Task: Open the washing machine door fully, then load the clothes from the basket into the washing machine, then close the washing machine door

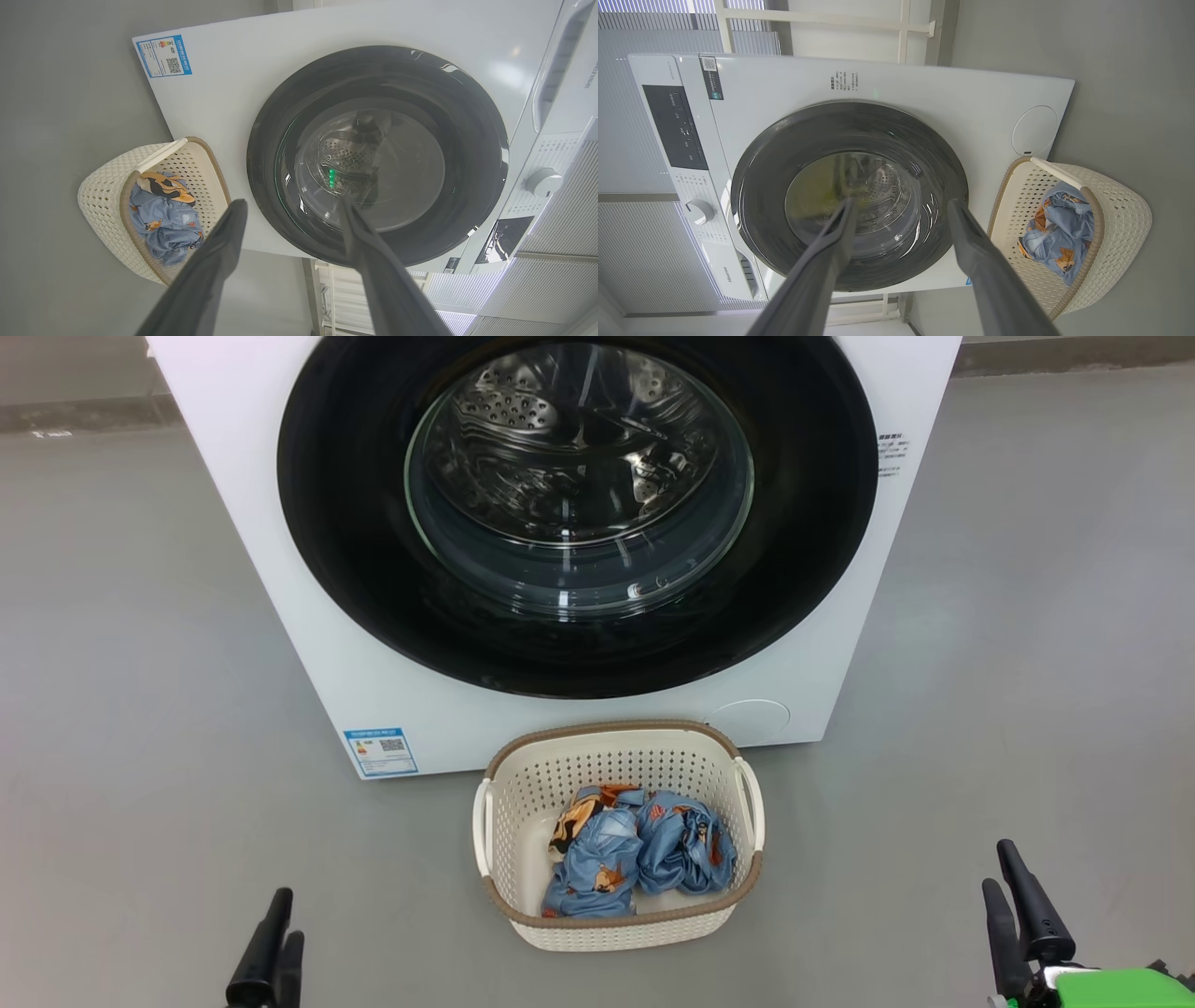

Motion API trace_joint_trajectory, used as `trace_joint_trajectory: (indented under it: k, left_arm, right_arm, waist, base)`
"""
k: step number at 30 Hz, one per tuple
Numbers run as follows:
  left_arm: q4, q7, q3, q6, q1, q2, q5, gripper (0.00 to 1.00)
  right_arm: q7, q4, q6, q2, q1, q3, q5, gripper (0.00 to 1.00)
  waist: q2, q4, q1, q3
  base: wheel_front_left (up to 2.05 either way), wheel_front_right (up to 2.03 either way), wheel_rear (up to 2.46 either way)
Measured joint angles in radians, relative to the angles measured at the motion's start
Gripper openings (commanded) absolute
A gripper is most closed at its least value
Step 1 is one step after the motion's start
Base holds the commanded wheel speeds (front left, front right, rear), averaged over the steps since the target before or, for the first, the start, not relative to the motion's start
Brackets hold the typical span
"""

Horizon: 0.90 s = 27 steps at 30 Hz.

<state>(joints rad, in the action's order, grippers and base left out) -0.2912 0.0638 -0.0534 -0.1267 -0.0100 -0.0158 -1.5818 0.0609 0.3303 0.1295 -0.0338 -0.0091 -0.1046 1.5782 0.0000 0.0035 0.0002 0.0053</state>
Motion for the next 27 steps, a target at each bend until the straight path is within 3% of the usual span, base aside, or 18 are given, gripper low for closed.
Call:
trace_joint_trajectory:
  k: [27]
  left_arm:
    - [0.054, -0.077, 0.024, 0.0, 0.0, -0.005, 0.277, 1.0]
  right_arm:
    - [-0.073, -0.006, 0.0, -0.028, -0.011, 0.053, -0.312, 1.0]
  waist:
    - [0.0, 0.002, -0.0001, 0.008]
  base:
    - [0.0, 0.0, 0.0]
